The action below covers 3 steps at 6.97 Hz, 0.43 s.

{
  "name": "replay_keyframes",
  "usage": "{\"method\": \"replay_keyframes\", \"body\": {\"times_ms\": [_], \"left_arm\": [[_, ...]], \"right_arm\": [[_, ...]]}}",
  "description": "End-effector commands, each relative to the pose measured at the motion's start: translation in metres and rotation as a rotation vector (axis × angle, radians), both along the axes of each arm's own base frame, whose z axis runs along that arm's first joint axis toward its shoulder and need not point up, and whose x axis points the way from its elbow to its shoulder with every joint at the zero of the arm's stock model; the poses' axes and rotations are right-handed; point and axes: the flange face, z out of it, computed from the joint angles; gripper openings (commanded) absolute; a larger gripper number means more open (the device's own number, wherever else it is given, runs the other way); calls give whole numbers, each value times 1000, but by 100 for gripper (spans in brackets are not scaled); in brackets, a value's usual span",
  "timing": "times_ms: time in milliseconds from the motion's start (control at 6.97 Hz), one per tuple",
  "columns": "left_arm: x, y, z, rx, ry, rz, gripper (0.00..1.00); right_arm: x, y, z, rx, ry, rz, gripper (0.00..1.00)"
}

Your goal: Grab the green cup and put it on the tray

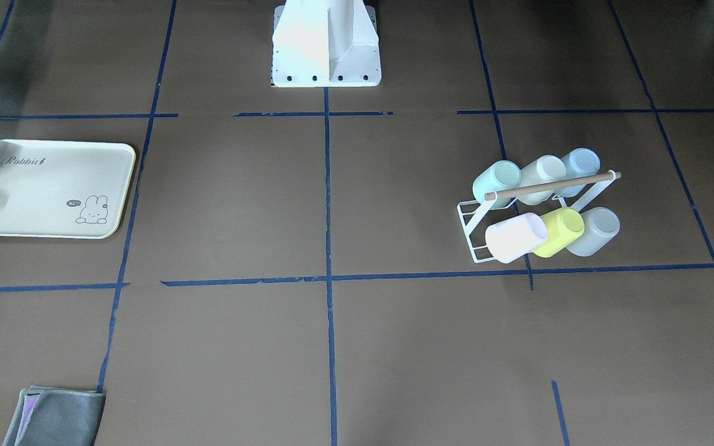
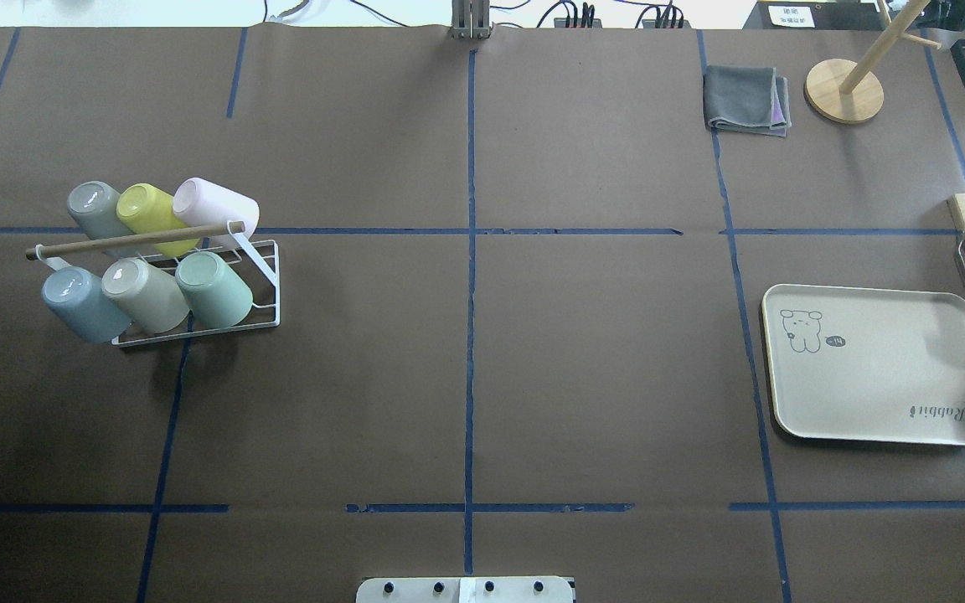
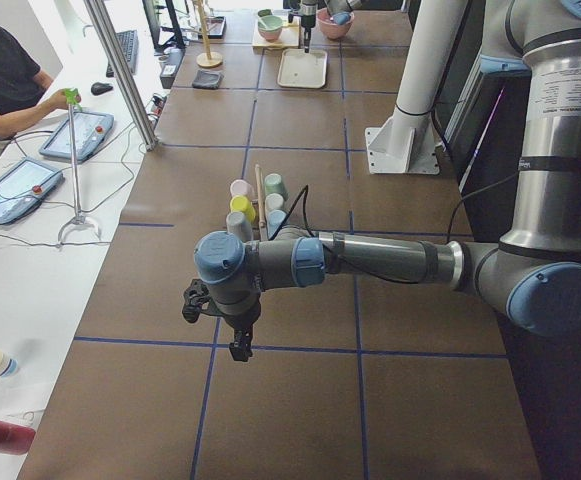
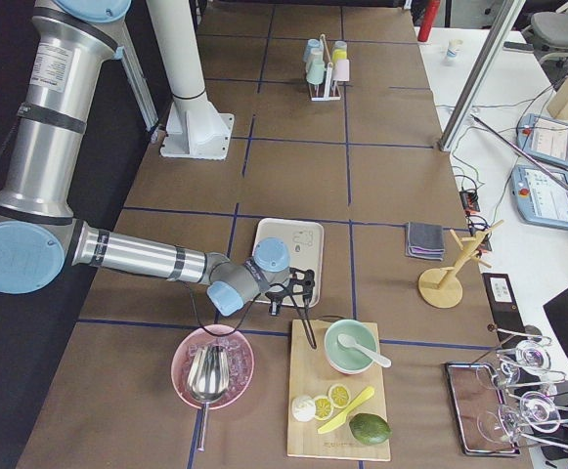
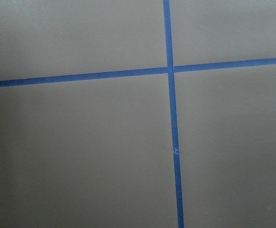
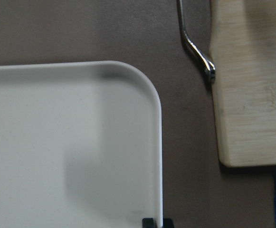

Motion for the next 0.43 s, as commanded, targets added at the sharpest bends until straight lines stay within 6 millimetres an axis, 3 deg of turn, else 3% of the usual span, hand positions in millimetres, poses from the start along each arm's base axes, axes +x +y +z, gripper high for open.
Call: {"method": "replay_keyframes", "body": {"times_ms": [0, 287], "left_arm": [[0, 0, 0, -1, 0, -1, 100], [0, 0, 0, -1, 0, -1, 100]], "right_arm": [[5, 2, -11, 67, -41, 10, 0], [22, -5, -31, 79, -93, 40, 0]]}}
